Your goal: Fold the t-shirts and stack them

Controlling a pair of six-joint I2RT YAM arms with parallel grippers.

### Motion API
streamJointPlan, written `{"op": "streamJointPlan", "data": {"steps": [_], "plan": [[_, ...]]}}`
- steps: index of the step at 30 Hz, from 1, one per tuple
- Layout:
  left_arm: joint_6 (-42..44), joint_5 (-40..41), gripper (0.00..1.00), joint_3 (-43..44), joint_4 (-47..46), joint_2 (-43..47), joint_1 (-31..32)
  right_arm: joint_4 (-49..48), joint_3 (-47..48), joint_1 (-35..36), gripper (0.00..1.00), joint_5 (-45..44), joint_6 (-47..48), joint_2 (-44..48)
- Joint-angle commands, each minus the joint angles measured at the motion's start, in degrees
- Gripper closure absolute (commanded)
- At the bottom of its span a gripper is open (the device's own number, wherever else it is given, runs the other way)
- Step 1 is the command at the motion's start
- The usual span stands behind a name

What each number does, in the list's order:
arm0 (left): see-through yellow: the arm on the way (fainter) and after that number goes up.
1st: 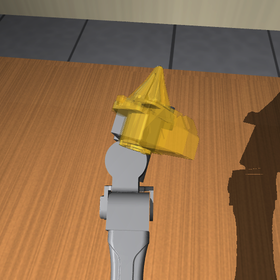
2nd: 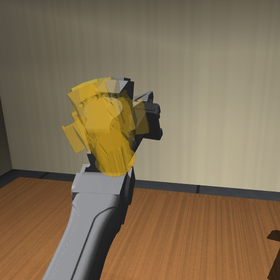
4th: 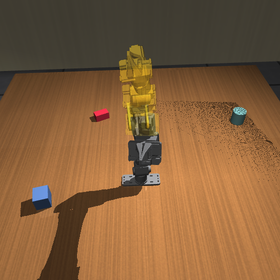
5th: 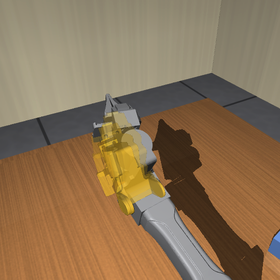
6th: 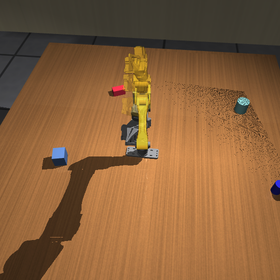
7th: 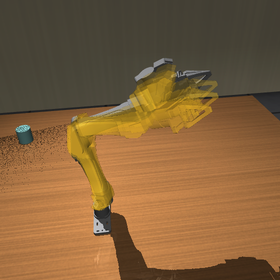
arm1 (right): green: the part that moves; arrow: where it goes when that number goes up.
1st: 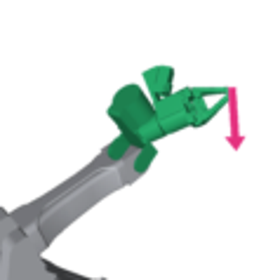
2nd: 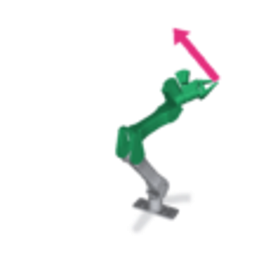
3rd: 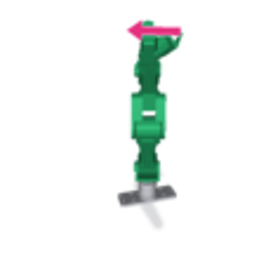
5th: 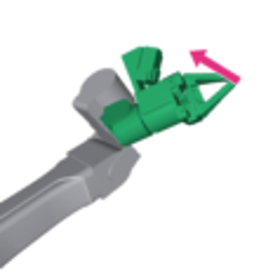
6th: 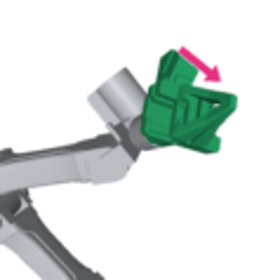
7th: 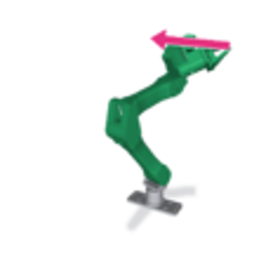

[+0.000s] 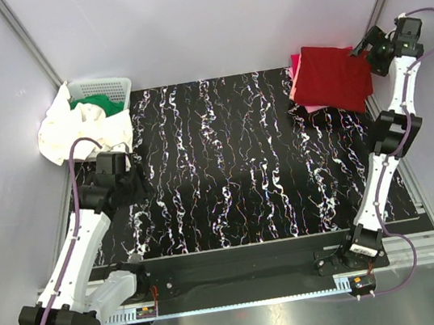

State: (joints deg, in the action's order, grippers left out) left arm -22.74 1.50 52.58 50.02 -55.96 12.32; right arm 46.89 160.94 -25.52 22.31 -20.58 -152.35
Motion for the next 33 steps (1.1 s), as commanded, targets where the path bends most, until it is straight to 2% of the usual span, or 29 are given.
{"op": "streamJointPlan", "data": {"steps": [1, 5, 6, 9, 11, 15, 19, 20, 22, 23, 24, 26, 27, 28, 29, 30, 31, 33], "plan": [[-0.29, 0.61, 0.44, -0.28, -2.21, 0.86, 0.08, 0.12, 3.94, -1.46, 0.0, -6.12, -1.83, 6.88], [-0.29, 0.7, 0.44, -0.46, -2.29, 1.73, 0.08, 3.72, 2.01, -1.82, 0.0, -14.55, -0.87, 12.86], [-0.29, 0.61, 0.44, -0.37, -2.29, 1.82, 0.08, 4.51, 1.31, -1.9, 0.0, -18.92, -0.69, 14.09], [-0.29, 0.52, 0.44, -0.37, -2.29, 2.0, 0.08, 5.49, -3.95, -1.99, 0.0, -29.29, -0.6, 19.98], [-0.29, 0.53, 0.43, -0.46, -2.38, 2.44, 0.08, 5.66, -8.09, -2.34, 0.0, -31.61, -1.74, 23.76], [-0.29, 0.61, 0.43, -0.46, -2.38, 2.97, 0.08, 4.79, -13.8, -2.43, 0.0, -27.24, -4.55, 29.55], [-0.37, 1.05, 0.42, -0.46, -2.38, 3.67, 0.08, -2.14, -27.39, -1.03, 0.0, -17.93, -9.82, 41.57], [-0.37, 1.14, 0.41, -0.46, -2.47, 4.02, 0.08, -5.73, -29.53, 1.41, 0.0, -14.69, -10.27, 43.7], [-0.46, 1.58, 0.41, -0.46, -2.3, 4.2, 0.08, -7.86, -33.48, 6.59, 0.0, -14.57, -9.4, 48.87], [-0.55, 1.67, 0.4, -0.46, -2.3, 4.37, 0.08, -8.13, -34.55, 13.58, 0.0, -15.79, -6.52, 50.3], [-0.55, 1.75, 0.4, -0.46, -2.21, 4.37, 0.08, -8.13, -35.69, 17.22, 0.01, -17.37, -5.45, 51.88], [-0.64, 2.1, 0.4, -0.46, -2.12, 4.72, 0.08, -10.49, -42.79, 24.77, 0.0, -20.18, -3.25, 57.15], [-0.64, 2.28, 0.4, -0.37, -2.12, 4.9, 0.08, -11.9, -46.47, 31.6, 0.0, -21.15, -3.5, 59.34], [-0.72, 2.72, 0.4, -0.46, -2.12, 5.07, 0.08, -14.09, -55.47, 35.24, 0.0, -21.25, -3.68, 63.98], [-0.9, 2.9, 0.39, -0.46, -2.03, 5.25, 0.08, -19.42, -60.61, 38.41, 0.0, -22.03, -4.03, 66.46], [-0.9, 3.25, 0.39, -0.37, -1.94, 5.34, 0.08, -22.17, -71.19, 44.7, 0.0, -23.78, -4.38, 68.75], [-0.9, 3.42, 0.39, -0.37, -1.94, 5.43, 0.08, -28.2, -76.6, 47.38, 0.0, -24.23, -4.64, 72.69], [-1.08, 3.69, 0.39, -0.37, -1.86, 5.6, 0.08, -32.46, -85.93, 53.08, 0.0, -25.29, -5.61, 75.18]]}}
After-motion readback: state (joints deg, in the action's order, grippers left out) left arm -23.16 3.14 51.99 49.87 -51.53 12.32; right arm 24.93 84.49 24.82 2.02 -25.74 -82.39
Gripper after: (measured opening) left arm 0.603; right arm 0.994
